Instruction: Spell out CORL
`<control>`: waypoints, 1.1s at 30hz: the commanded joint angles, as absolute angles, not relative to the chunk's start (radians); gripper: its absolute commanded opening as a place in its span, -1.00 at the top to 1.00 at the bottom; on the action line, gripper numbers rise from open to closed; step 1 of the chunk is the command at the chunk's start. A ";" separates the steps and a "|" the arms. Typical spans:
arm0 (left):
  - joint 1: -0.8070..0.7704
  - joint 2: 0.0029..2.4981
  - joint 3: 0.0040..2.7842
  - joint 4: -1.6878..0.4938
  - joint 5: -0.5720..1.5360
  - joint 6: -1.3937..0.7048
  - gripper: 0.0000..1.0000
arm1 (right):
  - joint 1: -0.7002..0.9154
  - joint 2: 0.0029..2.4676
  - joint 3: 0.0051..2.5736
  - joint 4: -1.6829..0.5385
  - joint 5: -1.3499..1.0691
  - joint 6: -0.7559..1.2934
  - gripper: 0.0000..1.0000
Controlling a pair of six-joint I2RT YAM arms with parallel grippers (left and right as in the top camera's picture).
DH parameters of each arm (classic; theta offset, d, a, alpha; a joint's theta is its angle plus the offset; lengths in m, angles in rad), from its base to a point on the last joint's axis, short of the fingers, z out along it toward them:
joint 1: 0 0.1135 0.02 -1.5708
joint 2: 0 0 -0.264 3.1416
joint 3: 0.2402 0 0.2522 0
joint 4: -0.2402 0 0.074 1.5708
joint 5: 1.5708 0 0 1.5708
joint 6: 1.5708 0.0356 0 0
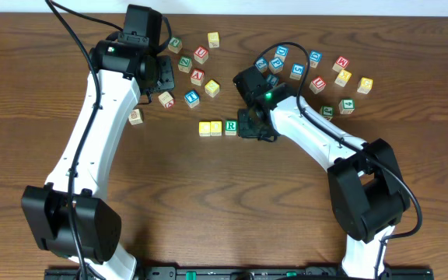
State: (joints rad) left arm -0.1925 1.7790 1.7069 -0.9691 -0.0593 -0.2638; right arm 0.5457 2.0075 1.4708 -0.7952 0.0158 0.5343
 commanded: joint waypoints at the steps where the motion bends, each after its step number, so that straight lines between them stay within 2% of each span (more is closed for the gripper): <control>1: -0.192 1.753 1.732 -0.971 -0.076 -0.255 0.07 | 0.553 2.015 1.476 -0.786 0.017 0.546 0.68; 10: -0.192 1.753 1.732 -0.971 -0.076 -0.255 0.07 | 0.547 2.015 1.475 -0.745 0.078 0.546 0.68; 33: -0.192 1.753 1.732 -0.971 -0.076 -0.255 0.07 | 0.511 2.016 1.419 -0.795 0.035 0.584 0.70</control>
